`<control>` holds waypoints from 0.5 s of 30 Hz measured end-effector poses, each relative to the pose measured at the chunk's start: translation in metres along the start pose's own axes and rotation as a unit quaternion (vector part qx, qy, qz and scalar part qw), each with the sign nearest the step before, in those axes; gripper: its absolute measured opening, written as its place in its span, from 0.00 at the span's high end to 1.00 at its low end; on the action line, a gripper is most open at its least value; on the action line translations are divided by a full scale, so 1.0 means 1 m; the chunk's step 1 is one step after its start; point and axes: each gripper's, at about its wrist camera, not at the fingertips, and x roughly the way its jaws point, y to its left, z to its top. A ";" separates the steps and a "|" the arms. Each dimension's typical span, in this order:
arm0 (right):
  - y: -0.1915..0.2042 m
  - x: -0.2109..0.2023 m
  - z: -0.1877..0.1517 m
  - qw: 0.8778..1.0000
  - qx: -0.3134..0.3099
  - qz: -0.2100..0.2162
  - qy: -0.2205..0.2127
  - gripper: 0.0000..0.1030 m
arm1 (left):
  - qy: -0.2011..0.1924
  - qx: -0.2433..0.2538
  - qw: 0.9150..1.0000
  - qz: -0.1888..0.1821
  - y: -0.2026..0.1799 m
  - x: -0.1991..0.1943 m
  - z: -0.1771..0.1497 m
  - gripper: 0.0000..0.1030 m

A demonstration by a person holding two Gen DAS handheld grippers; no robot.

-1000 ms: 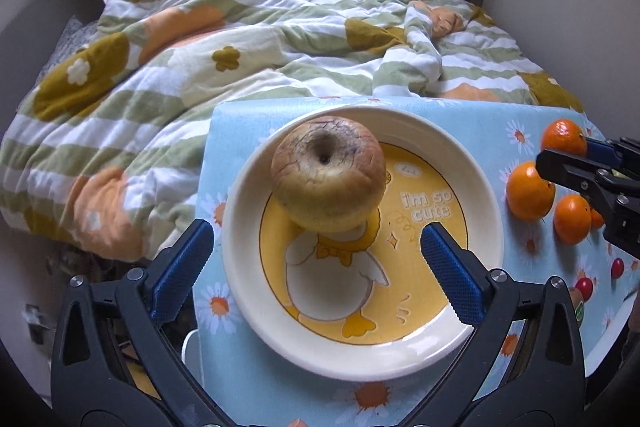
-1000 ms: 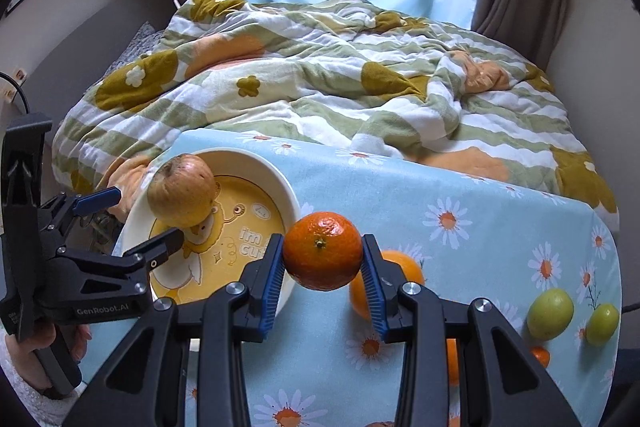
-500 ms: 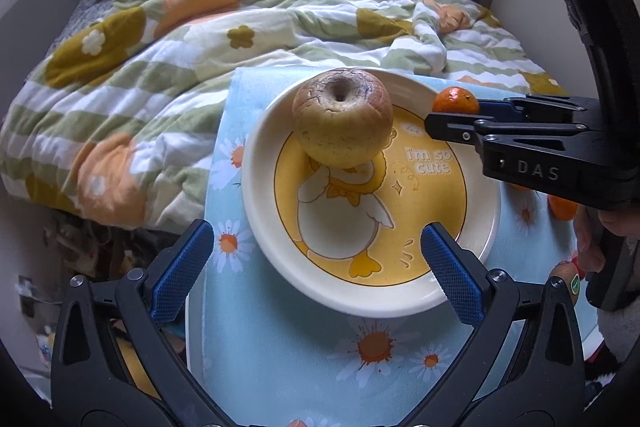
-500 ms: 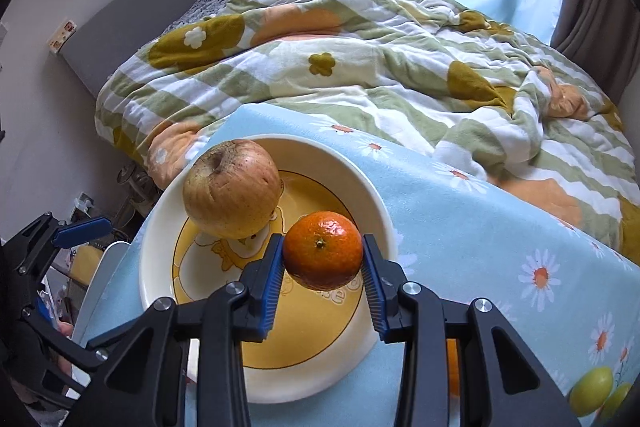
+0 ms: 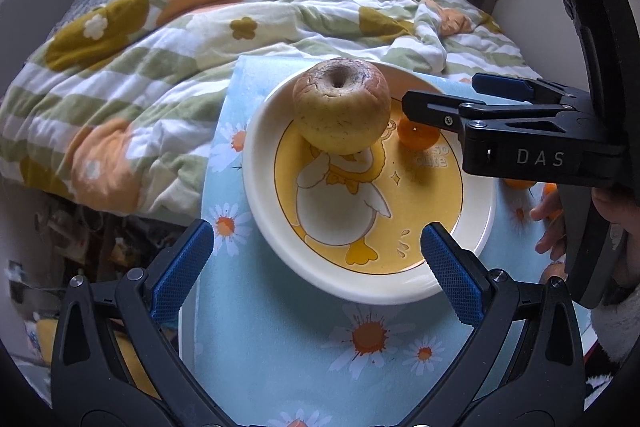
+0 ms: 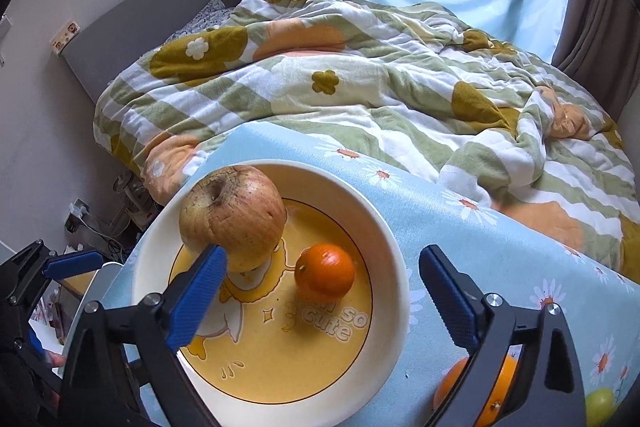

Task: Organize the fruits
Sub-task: 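Lower the tangerine into the bowl beside the apple and open the right gripper, then withdraw both grippers from the bowl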

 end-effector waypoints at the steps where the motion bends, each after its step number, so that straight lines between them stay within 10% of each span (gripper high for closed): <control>1: 0.000 -0.002 0.000 1.000 0.001 -0.005 -0.001 0.07 | 0.000 0.000 1.000 0.000 0.000 -0.001 -0.001 0.00; 15: 0.002 -0.064 -0.005 0.999 0.041 -0.031 -0.004 0.07 | -0.028 0.022 0.999 -0.001 -0.005 -0.042 0.014 0.00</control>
